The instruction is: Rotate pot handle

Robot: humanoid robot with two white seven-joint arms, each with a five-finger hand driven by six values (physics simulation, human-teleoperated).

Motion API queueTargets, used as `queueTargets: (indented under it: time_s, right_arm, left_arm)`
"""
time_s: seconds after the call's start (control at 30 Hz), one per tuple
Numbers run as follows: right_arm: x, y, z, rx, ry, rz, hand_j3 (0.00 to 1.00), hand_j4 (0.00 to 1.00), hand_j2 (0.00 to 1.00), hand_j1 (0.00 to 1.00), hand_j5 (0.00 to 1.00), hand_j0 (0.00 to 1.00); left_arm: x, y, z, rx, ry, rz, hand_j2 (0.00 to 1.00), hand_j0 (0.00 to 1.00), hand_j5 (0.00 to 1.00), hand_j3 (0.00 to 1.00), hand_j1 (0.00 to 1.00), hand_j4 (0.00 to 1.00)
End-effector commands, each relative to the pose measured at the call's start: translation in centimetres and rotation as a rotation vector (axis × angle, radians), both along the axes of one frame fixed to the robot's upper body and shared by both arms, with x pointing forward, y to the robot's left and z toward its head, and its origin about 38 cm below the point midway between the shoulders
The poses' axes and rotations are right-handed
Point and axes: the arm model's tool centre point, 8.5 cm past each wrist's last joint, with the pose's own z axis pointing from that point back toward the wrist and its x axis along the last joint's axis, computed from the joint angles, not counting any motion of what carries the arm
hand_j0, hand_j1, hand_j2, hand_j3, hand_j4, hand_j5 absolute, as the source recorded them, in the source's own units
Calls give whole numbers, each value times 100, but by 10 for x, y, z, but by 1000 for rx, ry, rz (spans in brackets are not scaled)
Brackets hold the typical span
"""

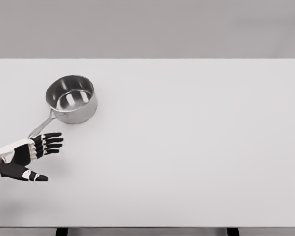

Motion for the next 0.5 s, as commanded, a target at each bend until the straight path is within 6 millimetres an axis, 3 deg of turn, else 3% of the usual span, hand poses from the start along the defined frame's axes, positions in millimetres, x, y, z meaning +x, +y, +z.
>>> queueTargets:
  time_s: [0.0, 0.47]
  right_arm:
    - [0, 0, 0, 0, 1, -1, 100, 100, 100, 100, 100, 100]
    - [0, 0, 0, 0, -1, 0, 100, 100, 100, 100, 100, 100]
  left_arm:
    - [4, 5, 4, 6, -12, 14, 100, 100, 100, 100, 100, 100]
    - [12, 31, 14, 102, -48, 38, 100, 100, 100, 100, 100, 100]
